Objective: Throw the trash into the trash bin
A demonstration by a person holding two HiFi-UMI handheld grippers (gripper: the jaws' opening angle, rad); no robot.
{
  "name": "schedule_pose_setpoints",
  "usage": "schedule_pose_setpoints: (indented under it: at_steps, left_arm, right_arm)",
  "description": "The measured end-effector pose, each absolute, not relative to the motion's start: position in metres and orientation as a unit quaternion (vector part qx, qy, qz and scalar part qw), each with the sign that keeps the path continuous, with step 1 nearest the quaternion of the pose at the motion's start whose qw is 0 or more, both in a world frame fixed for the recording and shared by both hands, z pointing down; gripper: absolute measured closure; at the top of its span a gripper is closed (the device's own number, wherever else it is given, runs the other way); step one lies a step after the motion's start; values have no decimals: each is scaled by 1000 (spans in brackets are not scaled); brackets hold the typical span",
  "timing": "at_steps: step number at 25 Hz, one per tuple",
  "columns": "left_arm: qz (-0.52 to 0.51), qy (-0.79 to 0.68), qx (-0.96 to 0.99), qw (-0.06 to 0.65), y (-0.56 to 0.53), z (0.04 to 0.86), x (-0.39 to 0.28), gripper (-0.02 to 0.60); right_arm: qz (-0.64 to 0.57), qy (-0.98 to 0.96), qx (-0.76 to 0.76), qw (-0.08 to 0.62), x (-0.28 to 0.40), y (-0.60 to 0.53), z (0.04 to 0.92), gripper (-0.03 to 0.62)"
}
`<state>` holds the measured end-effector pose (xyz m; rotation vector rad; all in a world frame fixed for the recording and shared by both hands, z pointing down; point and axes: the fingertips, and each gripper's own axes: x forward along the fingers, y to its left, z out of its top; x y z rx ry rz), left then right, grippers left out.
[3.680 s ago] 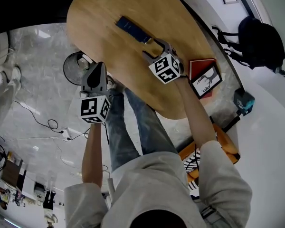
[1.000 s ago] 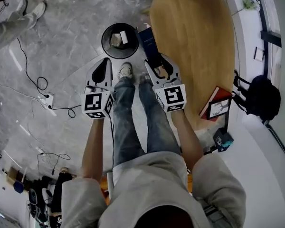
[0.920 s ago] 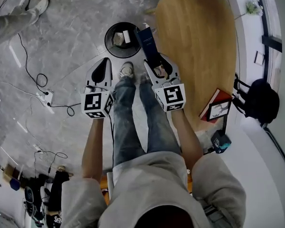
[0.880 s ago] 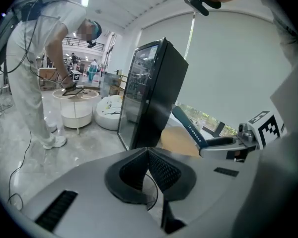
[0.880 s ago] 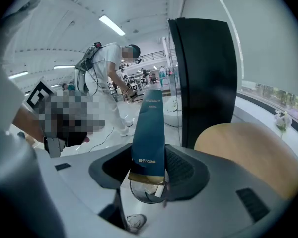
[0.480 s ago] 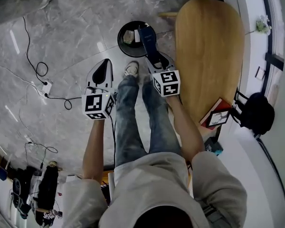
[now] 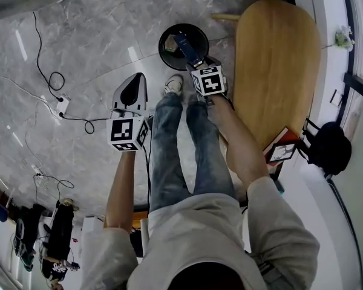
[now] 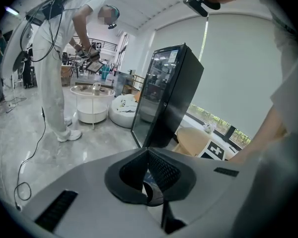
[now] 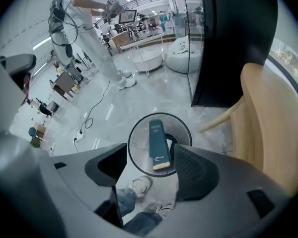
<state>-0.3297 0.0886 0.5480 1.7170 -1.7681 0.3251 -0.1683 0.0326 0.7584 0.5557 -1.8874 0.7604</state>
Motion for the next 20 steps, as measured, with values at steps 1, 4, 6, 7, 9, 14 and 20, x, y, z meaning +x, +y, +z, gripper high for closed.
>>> schedule_pose_setpoints:
  at_steps: [1, 4, 6, 7, 9, 14, 20]
  left_arm:
    - [123, -674, 654, 321, 88, 548, -329, 563]
    - [122, -675, 654, 318, 91, 545, -325, 563]
    - [122, -675, 656, 316, 92, 543, -319, 563]
    - [122, -674, 657, 315, 91, 542, -317, 563]
    - [123, -672, 659, 314, 88, 542, -315, 563]
    - [128, -662, 667, 316, 78, 546, -312, 563]
    - [137, -645, 683, 313, 70, 544, -290, 563]
  right_arm:
    - [310, -780, 230, 492, -169, 30, 757, 307]
    - [301, -793, 234, 476, -170, 28, 746, 307]
    - [294, -805, 235, 458, -170, 29, 736, 316]
    - [291, -811, 236, 450, -170, 29, 731, 348]
    - [285, -819, 244, 433, -170, 27, 722, 403]
    - [262, -838, 282, 387, -171, 18, 695, 551]
    - [271, -849, 316, 326, -149, 14, 657, 563]
